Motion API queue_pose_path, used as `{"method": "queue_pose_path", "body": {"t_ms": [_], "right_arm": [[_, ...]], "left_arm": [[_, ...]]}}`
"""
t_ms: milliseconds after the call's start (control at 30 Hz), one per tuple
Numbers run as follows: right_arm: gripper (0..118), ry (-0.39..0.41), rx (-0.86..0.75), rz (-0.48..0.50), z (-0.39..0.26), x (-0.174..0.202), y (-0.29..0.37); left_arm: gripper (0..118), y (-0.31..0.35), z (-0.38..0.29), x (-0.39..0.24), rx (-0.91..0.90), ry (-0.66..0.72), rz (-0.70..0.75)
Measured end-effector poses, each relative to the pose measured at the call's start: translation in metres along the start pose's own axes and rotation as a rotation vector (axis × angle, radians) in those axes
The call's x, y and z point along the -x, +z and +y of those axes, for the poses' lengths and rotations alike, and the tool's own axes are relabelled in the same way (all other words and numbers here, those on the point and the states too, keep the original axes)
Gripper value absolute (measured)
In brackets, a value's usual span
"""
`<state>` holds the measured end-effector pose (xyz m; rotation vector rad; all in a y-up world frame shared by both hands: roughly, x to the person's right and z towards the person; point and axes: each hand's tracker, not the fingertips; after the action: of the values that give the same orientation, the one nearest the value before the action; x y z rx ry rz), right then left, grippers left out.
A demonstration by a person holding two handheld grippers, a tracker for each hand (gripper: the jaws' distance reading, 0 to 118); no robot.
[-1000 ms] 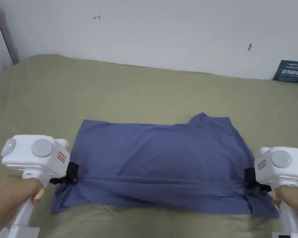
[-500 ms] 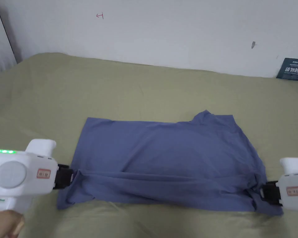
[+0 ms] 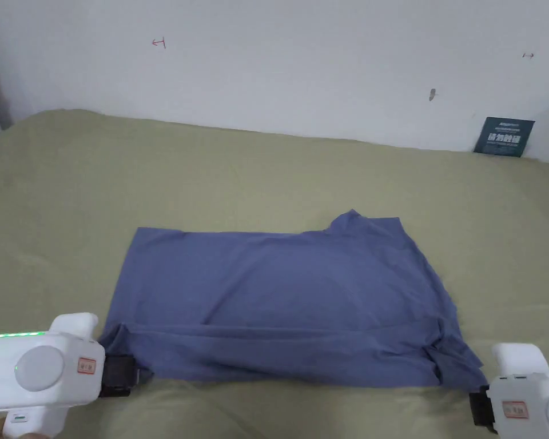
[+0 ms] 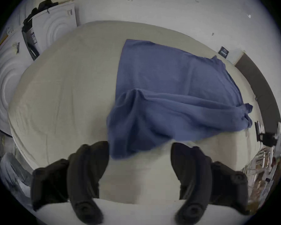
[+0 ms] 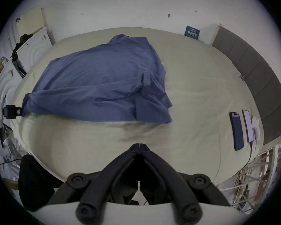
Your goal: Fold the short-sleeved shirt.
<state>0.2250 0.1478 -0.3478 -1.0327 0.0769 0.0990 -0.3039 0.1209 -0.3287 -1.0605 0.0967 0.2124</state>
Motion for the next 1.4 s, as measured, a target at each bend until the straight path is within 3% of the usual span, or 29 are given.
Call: {"method": "queue_pose_path", "body": {"t_ms": [200, 300, 333, 367, 400, 433, 467, 500, 633, 733, 767, 800, 833, 867, 933, 1000, 1400], "right_arm": [[0, -0.047, 0.006, 0.000, 0.010, -0.007, -0.009], [3, -0.070, 0.018, 0.020, 0.018, -0.010, -0.022], [14, -0.073, 0.024, 0.032, 0.021, -0.012, -0.028], [34, -0.072, 0.027, 0.039, 0.023, -0.013, -0.033], [67, -0.070, 0.028, 0.044, 0.026, -0.015, -0.042], [85, -0.063, 0.031, 0.043, 0.029, -0.017, -0.051], [89, -0.058, 0.036, 0.037, 0.034, -0.019, -0.058], [84, -0.054, 0.038, 0.019, 0.039, -0.019, -0.065], [84, -0.065, 0.050, -0.021, 0.058, -0.028, -0.097], [82, -0.092, 0.076, 0.025, 0.068, -0.035, -0.119], [72, -0.093, 0.091, 0.037, 0.068, -0.035, -0.122], [55, -0.105, 0.127, 0.064, 0.068, -0.035, -0.123], [25, -0.124, 0.104, 0.077, 0.068, -0.037, -0.116], [7, -0.138, 0.084, 0.081, 0.067, -0.037, -0.109], [7, -0.138, 0.062, 0.070, 0.065, -0.030, -0.094], [7, -0.068, 0.064, 0.055, 0.065, -0.027, -0.083], [7, -0.105, 0.075, 0.138, 0.014, -0.036, -0.002]], "left_arm": [[87, -0.024, 0.016, -0.007, 0.032, -0.012, 0.035], [73, -0.033, 0.012, -0.011, 0.078, -0.037, 0.054], [66, -0.029, 0.010, -0.010, 0.038, -0.068, 0.085], [52, -0.025, 0.010, -0.009, 0.012, -0.069, 0.069], [4, -0.021, 0.010, -0.007, -0.016, -0.058, 0.018], [5, -0.017, 0.010, -0.004, -0.035, -0.025, -0.056], [5, -0.015, 0.012, -0.002, -0.031, -0.017, -0.027], [5, -0.015, 0.014, -0.003, -0.019, -0.034, -0.011], [5, -0.012, 0.017, -0.004, -0.012, -0.065, -0.013], [5, -0.012, 0.018, -0.002, 0.001, -0.030, -0.031], [5, -0.014, 0.018, -0.001, 0.008, -0.020, -0.036], [5, -0.016, 0.018, -0.001, 0.018, -0.013, -0.038], [5, -0.017, 0.018, 0.000, 0.025, -0.005, -0.042], [5, -0.017, 0.018, 0.001, 0.026, 0.002, -0.047], [5, -0.013, 0.018, 0.003, 0.025, 0.011, -0.059], [5, -0.008, 0.022, 0.004, 0.032, 0.006, -0.072], [5, 0.051, 0.012, 0.021, 0.043, -0.089, -0.118]]}}
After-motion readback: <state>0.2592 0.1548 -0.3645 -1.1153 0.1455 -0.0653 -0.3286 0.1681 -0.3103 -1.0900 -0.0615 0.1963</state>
